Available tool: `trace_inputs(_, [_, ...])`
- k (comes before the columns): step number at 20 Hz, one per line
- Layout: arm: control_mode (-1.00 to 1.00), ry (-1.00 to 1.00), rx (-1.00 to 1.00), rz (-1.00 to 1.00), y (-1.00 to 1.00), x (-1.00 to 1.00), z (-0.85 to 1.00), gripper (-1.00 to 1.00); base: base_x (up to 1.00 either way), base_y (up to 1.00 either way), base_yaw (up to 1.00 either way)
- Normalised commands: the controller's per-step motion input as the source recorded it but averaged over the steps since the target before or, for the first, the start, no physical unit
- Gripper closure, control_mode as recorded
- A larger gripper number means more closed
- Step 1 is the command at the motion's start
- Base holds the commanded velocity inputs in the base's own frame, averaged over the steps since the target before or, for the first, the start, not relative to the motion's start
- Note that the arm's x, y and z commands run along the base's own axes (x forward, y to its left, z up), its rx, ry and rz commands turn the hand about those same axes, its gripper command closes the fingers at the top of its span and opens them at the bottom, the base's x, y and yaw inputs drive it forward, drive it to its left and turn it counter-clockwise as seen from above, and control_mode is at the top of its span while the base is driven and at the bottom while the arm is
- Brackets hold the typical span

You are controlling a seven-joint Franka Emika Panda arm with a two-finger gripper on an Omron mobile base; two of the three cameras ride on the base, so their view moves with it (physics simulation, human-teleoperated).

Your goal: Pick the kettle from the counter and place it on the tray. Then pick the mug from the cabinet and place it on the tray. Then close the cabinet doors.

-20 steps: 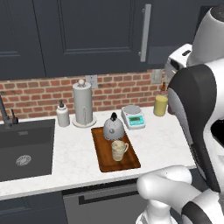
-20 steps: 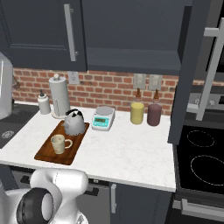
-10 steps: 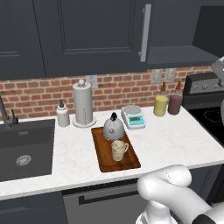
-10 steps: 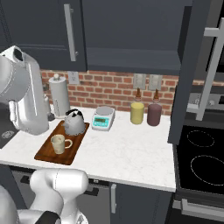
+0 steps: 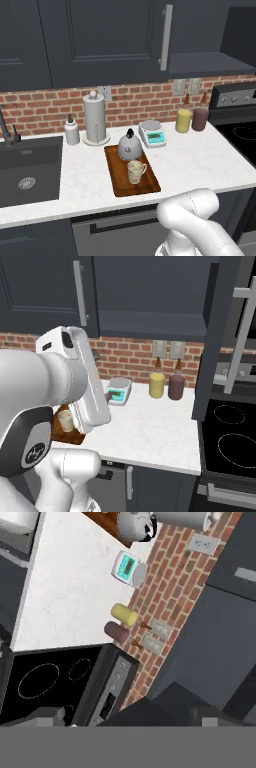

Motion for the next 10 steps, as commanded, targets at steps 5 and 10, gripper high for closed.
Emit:
trace_inputs(5, [-1.0,-0.44,0.0,-0.12,-0.67,-0.1,0.0,-1.0,0.0,0.0,0.0])
trace_inputs(10, [-1.0,-0.43,0.0,-0.27,-0.54,-0.02,0.09,-1.0,0.0,0.0,0.0])
